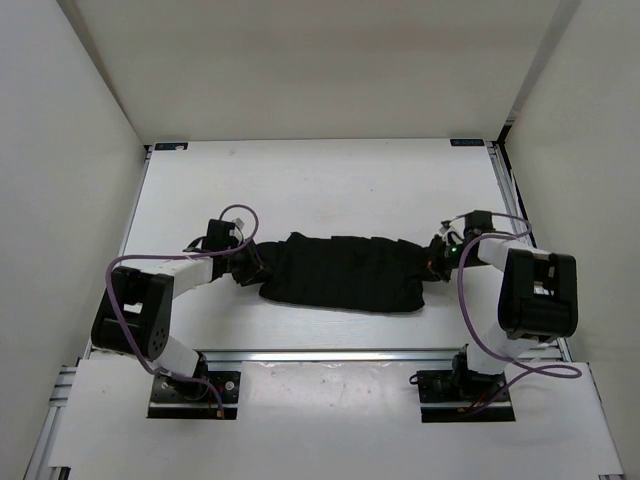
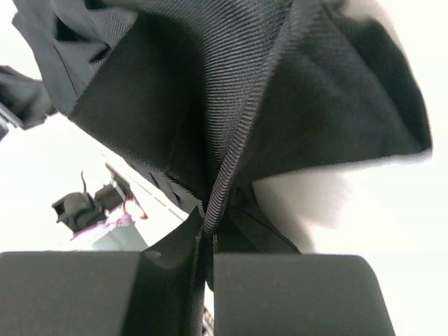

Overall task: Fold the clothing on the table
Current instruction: Fold the skirt

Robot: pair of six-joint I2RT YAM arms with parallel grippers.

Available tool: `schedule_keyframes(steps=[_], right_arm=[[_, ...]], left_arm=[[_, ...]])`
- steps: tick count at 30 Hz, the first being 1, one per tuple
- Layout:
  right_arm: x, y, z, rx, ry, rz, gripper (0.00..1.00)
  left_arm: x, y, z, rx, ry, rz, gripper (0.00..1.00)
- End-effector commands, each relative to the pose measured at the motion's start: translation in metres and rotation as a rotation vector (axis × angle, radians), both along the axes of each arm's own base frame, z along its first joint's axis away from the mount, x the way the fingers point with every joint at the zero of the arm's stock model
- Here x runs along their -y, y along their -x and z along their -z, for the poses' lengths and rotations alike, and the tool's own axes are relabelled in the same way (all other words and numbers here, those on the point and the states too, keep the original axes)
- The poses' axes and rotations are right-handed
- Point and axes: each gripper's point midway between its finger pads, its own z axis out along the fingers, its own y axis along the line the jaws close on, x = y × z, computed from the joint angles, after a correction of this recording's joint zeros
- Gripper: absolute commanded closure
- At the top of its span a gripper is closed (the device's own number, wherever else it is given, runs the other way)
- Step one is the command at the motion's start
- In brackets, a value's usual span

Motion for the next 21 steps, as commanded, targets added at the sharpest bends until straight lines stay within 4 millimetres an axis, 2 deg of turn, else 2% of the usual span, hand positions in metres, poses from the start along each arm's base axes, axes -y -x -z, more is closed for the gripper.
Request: schedule_keyframes(steps=[1,3,4,5,6,7,9,13,15,17,18,20,21], right_arm=[[0.031,-0.021,-0.031,0.092,0.095,0.051,1.00],[0.041,-0.030,-0.046,0.112,0.121,0.077,1.00],[0.042,-0.027,-0.051,0.110,0.131,0.071,1.00],[0.040,-0.033,-0.063,0.131,0.135,0.070,1.00],[0.037,-0.037,-0.071,0.142,0.138,0.062,1.00],[0.029,-0.043,-0.085,0.183,0.134,0.041,1.00],[0.011,-0.048,-0.101,0.194,0.114,0.016,1.00],[-0.052,-0.051,-0.125,0.211,0.022,-0.098,1.00],[-0.079,-0.052,-0.129,0.213,-0.014,-0.152,1.00],[-0.113,-0.048,-0.123,0.185,-0.038,-0.238,1.00],[-0.122,-0.052,-0.134,0.204,-0.053,-0.249,1.00],[-0.152,-0.050,-0.134,0.191,-0.085,-0.324,1.00],[-0.158,-0.048,-0.132,0.183,-0.090,-0.343,1.00]], left_arm=[[0.021,0.012,-0.001,-0.010,0.042,0.055,0.53],[0.034,0.016,-0.002,-0.014,0.066,0.076,0.53],[0.040,0.015,-0.004,-0.007,0.071,0.089,0.53],[0.047,0.018,-0.004,-0.006,0.085,0.109,0.53],[0.051,0.018,-0.004,-0.015,0.101,0.106,0.53],[0.057,0.017,-0.007,-0.007,0.116,0.119,0.53],[0.064,0.019,-0.005,-0.014,0.119,0.144,0.53],[0.073,0.018,-0.006,-0.011,0.137,0.155,0.53],[0.073,0.019,-0.004,-0.012,0.141,0.163,0.53],[0.072,0.020,-0.002,-0.026,0.143,0.154,0.53],[0.072,0.017,-0.005,-0.014,0.148,0.156,0.54],[0.070,0.017,-0.003,-0.017,0.144,0.152,0.52],[0.068,0.015,-0.002,-0.007,0.136,0.152,0.54]])
